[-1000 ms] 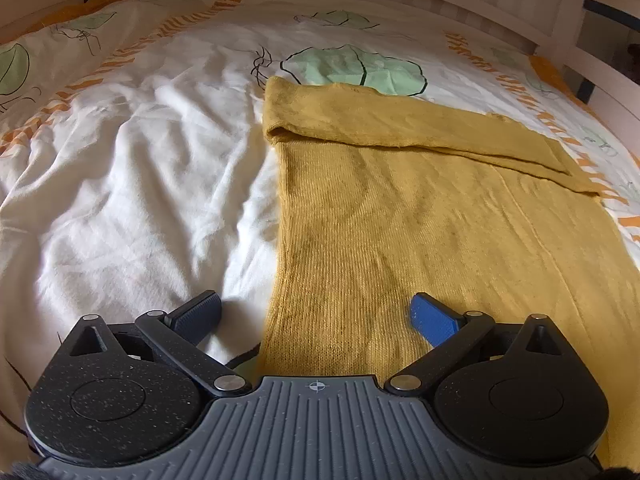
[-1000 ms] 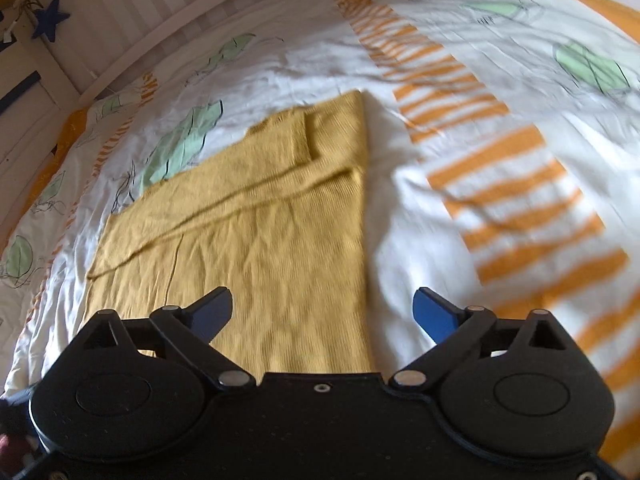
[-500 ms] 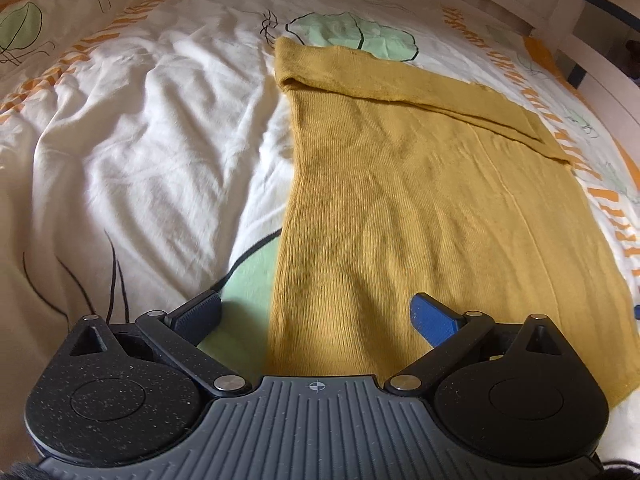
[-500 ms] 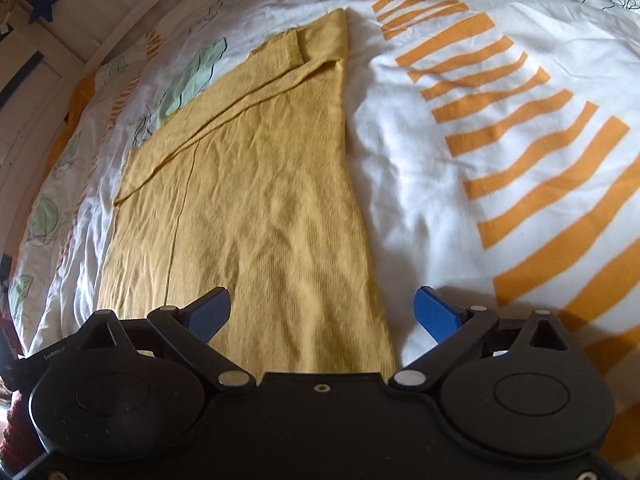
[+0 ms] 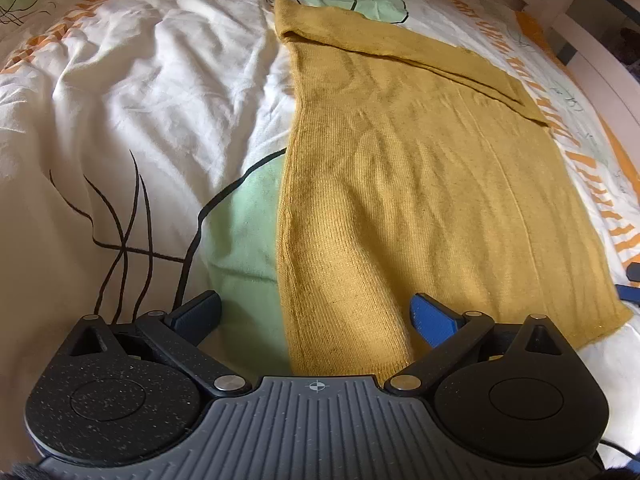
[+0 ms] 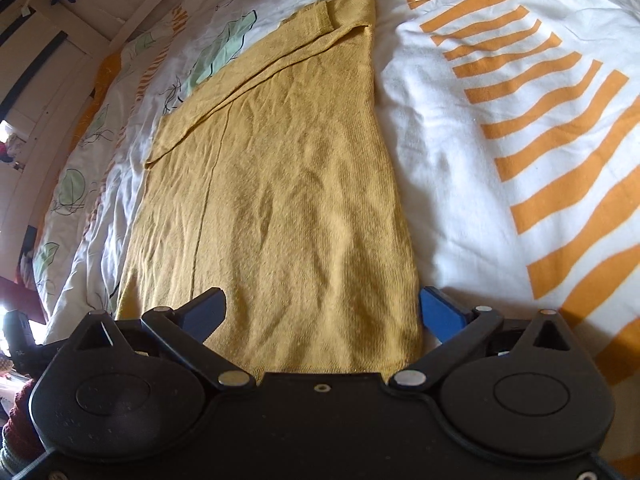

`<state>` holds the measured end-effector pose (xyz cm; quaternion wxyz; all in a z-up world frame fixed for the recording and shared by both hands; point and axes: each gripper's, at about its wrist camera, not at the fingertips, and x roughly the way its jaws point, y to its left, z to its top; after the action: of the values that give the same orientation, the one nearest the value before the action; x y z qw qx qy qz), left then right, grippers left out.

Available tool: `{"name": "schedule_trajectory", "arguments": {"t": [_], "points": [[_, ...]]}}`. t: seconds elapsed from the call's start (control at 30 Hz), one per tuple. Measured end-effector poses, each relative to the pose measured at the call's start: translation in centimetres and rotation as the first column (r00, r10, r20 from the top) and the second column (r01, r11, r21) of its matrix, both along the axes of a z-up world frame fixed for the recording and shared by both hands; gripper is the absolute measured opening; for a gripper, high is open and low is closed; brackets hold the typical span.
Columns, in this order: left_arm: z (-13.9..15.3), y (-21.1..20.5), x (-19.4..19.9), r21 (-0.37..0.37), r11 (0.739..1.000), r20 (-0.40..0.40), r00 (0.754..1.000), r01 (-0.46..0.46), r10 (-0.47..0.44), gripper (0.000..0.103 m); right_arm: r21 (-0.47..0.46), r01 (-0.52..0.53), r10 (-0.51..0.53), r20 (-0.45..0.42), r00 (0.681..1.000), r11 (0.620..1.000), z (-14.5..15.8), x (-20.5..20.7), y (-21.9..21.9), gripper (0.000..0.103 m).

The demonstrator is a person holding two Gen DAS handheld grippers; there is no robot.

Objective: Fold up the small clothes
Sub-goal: 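Move both open grippers down to the ribbed hem of the yellow sweater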

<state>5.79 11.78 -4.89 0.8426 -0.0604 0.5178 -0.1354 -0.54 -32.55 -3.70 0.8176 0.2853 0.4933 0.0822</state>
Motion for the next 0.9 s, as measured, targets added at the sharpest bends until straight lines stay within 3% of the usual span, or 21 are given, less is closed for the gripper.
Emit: {"name": "schedule_trajectory", "arguments": {"t": [0.3,0.4,0.6,0.8,0.9], "points": [[0.6,1.7,-1.4,-0.165,0.986,0.053,0.999,0.002,0.006,0.100,-0.018,-0.003,0.003,0.010,1.000,1.000,-0.1,-0.2,0.4,0.102],[0.3,2.1,-1.2,-0.191,0.981,0.026,0.999,-0.017,0.022,0.084,-0.023,-0.004,0.004,0.012,1.000,1.000,-0.1,-0.3,0.5,0.102],[0.4,3.1,-1.2,-0.233,0.970,-0.011,0.997,-0.074,0.074,0.071,-0.014,0.001,-0.001,0.021,1.000,1.000,-0.1,-0.4,0.4,0.102],[0.3,5.2,-1.6,-0.330,0.925,-0.040,0.982,-0.186,0.183,0.053,-0.014,0.001,0.000,0.022,1.000,1.000,-0.2,-0.5,0.4,0.102],[-0.2,4.8,-1.1,-0.271,0.942,-0.073,0.981,-0.195,0.182,0.041,-0.014,0.002,-0.002,0.020,1.000,1.000,-0.2,-0.4,0.4,0.102]]}}
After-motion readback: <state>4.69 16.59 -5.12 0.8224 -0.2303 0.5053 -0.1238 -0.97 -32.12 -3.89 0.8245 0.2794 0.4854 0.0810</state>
